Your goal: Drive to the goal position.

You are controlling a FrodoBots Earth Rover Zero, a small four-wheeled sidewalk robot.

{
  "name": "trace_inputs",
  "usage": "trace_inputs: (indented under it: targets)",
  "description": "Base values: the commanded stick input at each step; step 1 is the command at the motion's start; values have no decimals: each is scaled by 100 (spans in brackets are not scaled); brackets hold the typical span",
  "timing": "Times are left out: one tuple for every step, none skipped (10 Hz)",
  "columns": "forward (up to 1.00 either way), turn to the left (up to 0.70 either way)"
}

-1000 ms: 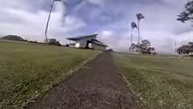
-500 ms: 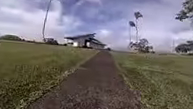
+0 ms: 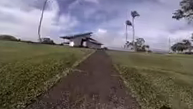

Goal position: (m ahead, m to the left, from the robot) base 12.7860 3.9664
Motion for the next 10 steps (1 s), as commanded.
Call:
trace_inputs:
  targets:
    - [50,0]
    - [50,0]
    - [50,0]
    - [50,0]
    - [50,0]
    - [50,0]
    - [50,0]
    - [50,0]
    - [50,0]
    - [50,0]
